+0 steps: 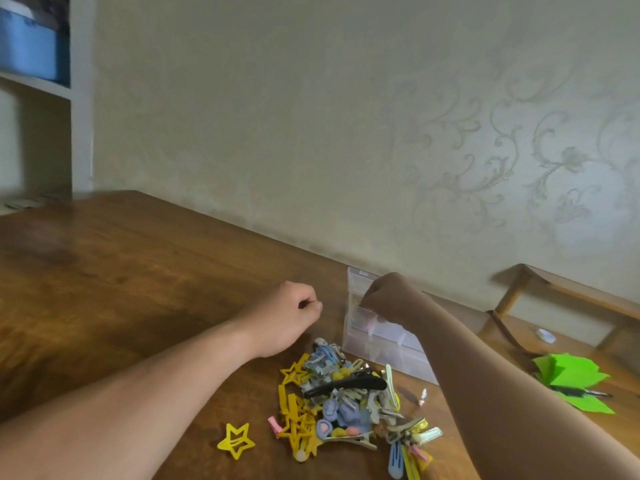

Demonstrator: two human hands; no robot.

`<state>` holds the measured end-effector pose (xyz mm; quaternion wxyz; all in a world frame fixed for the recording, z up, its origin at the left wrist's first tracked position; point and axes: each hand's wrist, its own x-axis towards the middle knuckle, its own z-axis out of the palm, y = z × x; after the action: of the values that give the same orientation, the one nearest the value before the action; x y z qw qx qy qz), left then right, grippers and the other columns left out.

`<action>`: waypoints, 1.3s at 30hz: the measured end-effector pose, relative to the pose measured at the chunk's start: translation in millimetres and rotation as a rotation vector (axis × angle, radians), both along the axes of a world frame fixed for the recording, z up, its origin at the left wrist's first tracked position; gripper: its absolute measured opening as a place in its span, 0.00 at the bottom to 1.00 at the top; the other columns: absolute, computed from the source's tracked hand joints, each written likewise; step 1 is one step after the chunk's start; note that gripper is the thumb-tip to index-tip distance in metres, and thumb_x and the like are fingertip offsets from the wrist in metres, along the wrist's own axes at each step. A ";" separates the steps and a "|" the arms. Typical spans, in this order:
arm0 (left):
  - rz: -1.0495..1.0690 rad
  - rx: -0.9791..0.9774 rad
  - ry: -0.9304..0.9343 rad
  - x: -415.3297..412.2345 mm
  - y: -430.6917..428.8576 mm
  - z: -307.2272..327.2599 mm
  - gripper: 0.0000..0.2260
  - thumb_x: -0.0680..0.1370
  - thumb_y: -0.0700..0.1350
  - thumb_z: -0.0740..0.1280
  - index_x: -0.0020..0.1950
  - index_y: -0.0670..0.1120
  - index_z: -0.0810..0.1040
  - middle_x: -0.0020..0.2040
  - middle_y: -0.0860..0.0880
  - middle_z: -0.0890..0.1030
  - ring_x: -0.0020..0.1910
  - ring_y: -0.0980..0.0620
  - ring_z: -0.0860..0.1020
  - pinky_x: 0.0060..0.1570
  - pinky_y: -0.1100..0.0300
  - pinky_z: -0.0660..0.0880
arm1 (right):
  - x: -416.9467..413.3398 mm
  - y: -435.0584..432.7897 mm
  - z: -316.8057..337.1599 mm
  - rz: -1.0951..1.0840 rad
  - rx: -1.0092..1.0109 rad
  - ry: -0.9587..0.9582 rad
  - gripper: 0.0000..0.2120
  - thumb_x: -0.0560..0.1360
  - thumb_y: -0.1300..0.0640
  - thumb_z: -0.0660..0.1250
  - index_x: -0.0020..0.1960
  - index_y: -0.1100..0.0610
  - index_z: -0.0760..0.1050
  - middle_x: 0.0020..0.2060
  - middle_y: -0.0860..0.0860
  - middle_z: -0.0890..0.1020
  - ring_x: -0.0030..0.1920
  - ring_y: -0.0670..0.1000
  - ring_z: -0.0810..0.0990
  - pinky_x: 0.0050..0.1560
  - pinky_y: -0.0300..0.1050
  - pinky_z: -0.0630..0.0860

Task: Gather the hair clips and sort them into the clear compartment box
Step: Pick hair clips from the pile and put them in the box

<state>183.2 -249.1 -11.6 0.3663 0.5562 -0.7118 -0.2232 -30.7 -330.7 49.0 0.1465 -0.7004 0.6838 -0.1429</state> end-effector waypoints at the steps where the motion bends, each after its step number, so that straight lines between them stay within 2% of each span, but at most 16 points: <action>1: 0.000 -0.001 -0.003 -0.3 -0.3 -0.1 0.15 0.86 0.53 0.63 0.47 0.46 0.82 0.42 0.44 0.83 0.38 0.49 0.78 0.38 0.54 0.70 | -0.7 1.7 0.0 0.002 -0.006 -0.001 0.06 0.76 0.60 0.73 0.49 0.62 0.86 0.37 0.56 0.85 0.33 0.51 0.79 0.33 0.42 0.77; 4: 0.008 -0.008 -0.017 -0.3 -0.4 -0.1 0.15 0.86 0.53 0.64 0.46 0.48 0.82 0.39 0.48 0.83 0.36 0.53 0.77 0.37 0.55 0.70 | -3.8 5.8 -1.2 0.007 -0.030 -0.037 0.06 0.76 0.57 0.75 0.48 0.60 0.86 0.39 0.56 0.87 0.32 0.50 0.80 0.34 0.42 0.78; 7: 0.017 -0.017 -0.030 0.7 -0.7 -1.5 0.15 0.86 0.54 0.65 0.44 0.49 0.82 0.39 0.49 0.83 0.38 0.50 0.80 0.38 0.54 0.72 | -8.3 12.8 -1.5 0.015 -0.072 -0.078 0.06 0.76 0.55 0.74 0.48 0.58 0.86 0.42 0.56 0.88 0.35 0.50 0.81 0.36 0.44 0.78; 11: 0.038 -0.029 -0.063 0.6 0.0 -1.8 0.14 0.86 0.54 0.65 0.44 0.50 0.82 0.38 0.49 0.84 0.40 0.50 0.82 0.41 0.52 0.76 | -17.3 27.4 3.1 0.043 -0.153 -0.135 0.06 0.79 0.54 0.71 0.50 0.56 0.85 0.41 0.51 0.85 0.35 0.48 0.78 0.33 0.41 0.71; 14: 0.040 -0.029 -0.095 -2.1 3.5 -0.9 0.14 0.86 0.54 0.65 0.45 0.50 0.83 0.38 0.50 0.84 0.39 0.51 0.82 0.42 0.51 0.77 | -26.4 41.9 4.7 0.057 -0.220 -0.178 0.07 0.80 0.53 0.70 0.53 0.55 0.85 0.42 0.47 0.85 0.39 0.46 0.80 0.36 0.41 0.74; 19: 0.074 -0.019 -0.167 -7.8 4.8 -0.3 0.16 0.85 0.55 0.66 0.42 0.47 0.81 0.34 0.51 0.81 0.35 0.50 0.78 0.35 0.55 0.68 | -45.9 77.6 2.8 0.037 -0.410 -0.320 0.06 0.80 0.51 0.68 0.53 0.50 0.83 0.42 0.42 0.85 0.42 0.43 0.82 0.43 0.44 0.80; 21: 0.095 0.009 -0.210 -12.5 2.0 2.6 0.17 0.85 0.55 0.66 0.40 0.47 0.79 0.31 0.53 0.77 0.32 0.51 0.74 0.33 0.55 0.64 | -54.8 90.4 -1.1 0.040 -0.483 -0.365 0.05 0.80 0.51 0.69 0.51 0.50 0.83 0.42 0.41 0.85 0.44 0.41 0.82 0.42 0.41 0.79; 24: 0.112 0.067 -0.230 -17.7 -6.1 9.2 0.19 0.86 0.56 0.64 0.43 0.45 0.81 0.34 0.48 0.80 0.33 0.49 0.75 0.33 0.56 0.65 | -66.4 102.0 -8.3 0.062 -0.515 -0.381 0.04 0.79 0.52 0.70 0.50 0.50 0.83 0.42 0.40 0.85 0.45 0.38 0.82 0.41 0.36 0.75; 27: 0.146 0.042 -0.189 -23.0 -8.5 7.0 0.21 0.87 0.53 0.63 0.45 0.39 0.83 0.38 0.43 0.83 0.37 0.43 0.79 0.35 0.56 0.67 | -75.5 109.3 -12.2 0.111 -0.506 -0.355 0.05 0.80 0.52 0.70 0.51 0.50 0.84 0.43 0.41 0.85 0.45 0.38 0.81 0.42 0.33 0.76; 29: 0.159 -0.006 -0.149 -24.9 -6.2 2.1 0.22 0.87 0.52 0.63 0.44 0.38 0.83 0.38 0.42 0.83 0.40 0.41 0.80 0.36 0.55 0.67 | -80.1 112.8 -12.5 0.154 -0.480 -0.295 0.05 0.80 0.52 0.70 0.52 0.50 0.85 0.44 0.42 0.86 0.45 0.40 0.82 0.46 0.40 0.81; 33: 0.168 -0.008 -0.083 -20.6 -4.5 0.8 0.19 0.87 0.54 0.63 0.42 0.46 0.83 0.34 0.51 0.81 0.36 0.49 0.79 0.38 0.56 0.70 | -86.1 121.7 -2.4 0.238 -0.394 -0.086 0.06 0.81 0.51 0.69 0.51 0.48 0.85 0.42 0.42 0.86 0.42 0.43 0.83 0.46 0.47 0.83; 36: 0.143 -0.008 -0.053 -18.4 -4.8 1.8 0.18 0.87 0.53 0.63 0.42 0.47 0.83 0.35 0.49 0.82 0.37 0.48 0.80 0.39 0.55 0.71 | -88.7 129.6 8.8 0.294 -0.273 0.028 0.07 0.82 0.49 0.68 0.50 0.47 0.84 0.40 0.43 0.86 0.37 0.41 0.82 0.39 0.40 0.79; 39: 0.133 0.002 -0.039 -17.2 -4.9 1.2 0.18 0.87 0.54 0.63 0.42 0.48 0.84 0.35 0.48 0.83 0.38 0.47 0.81 0.40 0.54 0.73 | -89.2 135.9 13.3 0.326 -0.182 0.110 0.06 0.82 0.48 0.69 0.52 0.47 0.84 0.41 0.43 0.86 0.39 0.41 0.82 0.45 0.44 0.83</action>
<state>166.0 -254.0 -10.4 0.3656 0.6071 -0.6799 -0.1882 -119.9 -194.8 62.3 0.0661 -0.8191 0.5524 -0.1402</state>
